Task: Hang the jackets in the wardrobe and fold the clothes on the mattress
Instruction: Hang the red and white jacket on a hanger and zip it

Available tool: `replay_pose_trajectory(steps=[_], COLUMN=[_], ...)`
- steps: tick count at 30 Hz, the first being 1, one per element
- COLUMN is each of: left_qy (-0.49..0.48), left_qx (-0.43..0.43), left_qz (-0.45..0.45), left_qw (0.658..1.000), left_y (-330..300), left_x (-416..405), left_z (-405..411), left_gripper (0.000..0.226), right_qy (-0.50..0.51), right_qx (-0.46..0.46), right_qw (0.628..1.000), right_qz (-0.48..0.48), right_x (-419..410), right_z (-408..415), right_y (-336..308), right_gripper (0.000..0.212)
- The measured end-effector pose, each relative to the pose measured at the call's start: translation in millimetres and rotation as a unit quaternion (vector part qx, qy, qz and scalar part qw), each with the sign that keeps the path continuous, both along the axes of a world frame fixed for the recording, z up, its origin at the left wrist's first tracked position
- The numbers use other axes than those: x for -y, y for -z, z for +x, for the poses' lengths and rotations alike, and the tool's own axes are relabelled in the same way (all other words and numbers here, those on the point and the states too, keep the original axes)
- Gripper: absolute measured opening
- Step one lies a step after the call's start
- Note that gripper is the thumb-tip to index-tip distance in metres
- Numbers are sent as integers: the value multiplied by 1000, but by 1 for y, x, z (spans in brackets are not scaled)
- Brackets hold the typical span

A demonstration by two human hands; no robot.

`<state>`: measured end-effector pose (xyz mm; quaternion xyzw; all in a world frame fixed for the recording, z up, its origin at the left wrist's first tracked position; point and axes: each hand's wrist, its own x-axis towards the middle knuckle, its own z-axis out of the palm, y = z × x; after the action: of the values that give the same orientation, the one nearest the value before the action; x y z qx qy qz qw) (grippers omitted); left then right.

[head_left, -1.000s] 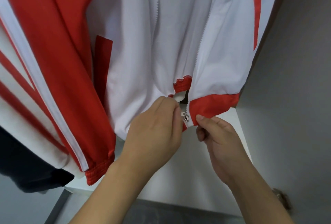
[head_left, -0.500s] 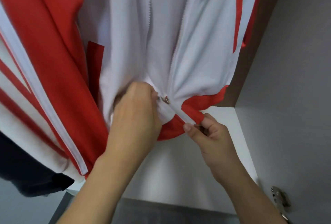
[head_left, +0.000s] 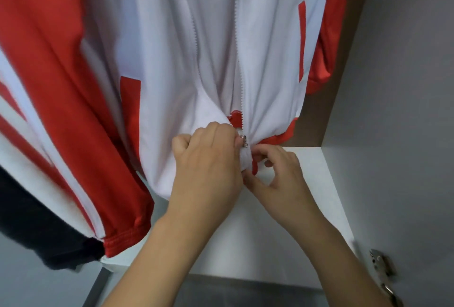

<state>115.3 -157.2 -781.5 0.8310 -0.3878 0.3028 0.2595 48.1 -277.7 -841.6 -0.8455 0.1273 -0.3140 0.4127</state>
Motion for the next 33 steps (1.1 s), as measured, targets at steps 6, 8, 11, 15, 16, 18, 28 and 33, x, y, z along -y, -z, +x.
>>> replay_pose_trajectory(steps=[6,8,11,15,16,18,28,33], left_qy=[32,24,-15,-34,-22,-9,-59,-52], left_qx=[44,92,136,192,219,271,373,403], left_qz=[26,50,65,16,25,70,108,165], left_qw=[998,994,989,981,975,960,920,899], left_y=[-13,-26,-62,-118,-127,-140,-239,-266], left_x=[22,29,33,38,43,51,69,75], left_z=[-11,-3,18,27,27,28,46,33], left_gripper=[17,10,7,7,8,15,10,41], right_qy=[27,68,124,89,50,-32,58,99], right_qx=[53,48,-13,-132,-121,-53,-272,-48], right_qw=[998,996,991,987,990,984,957,990], right_qz=[-24,-41,-37,17,53,165,-85,-90], right_x=[3,6,11,12,11,11,54,50], right_z=[3,3,-3,-4,-2,2,40,44], right_y=[-13,-11,-11,-27,-37,-71,-161,-240], right_gripper=[31,25,48,38,27,29,13,39])
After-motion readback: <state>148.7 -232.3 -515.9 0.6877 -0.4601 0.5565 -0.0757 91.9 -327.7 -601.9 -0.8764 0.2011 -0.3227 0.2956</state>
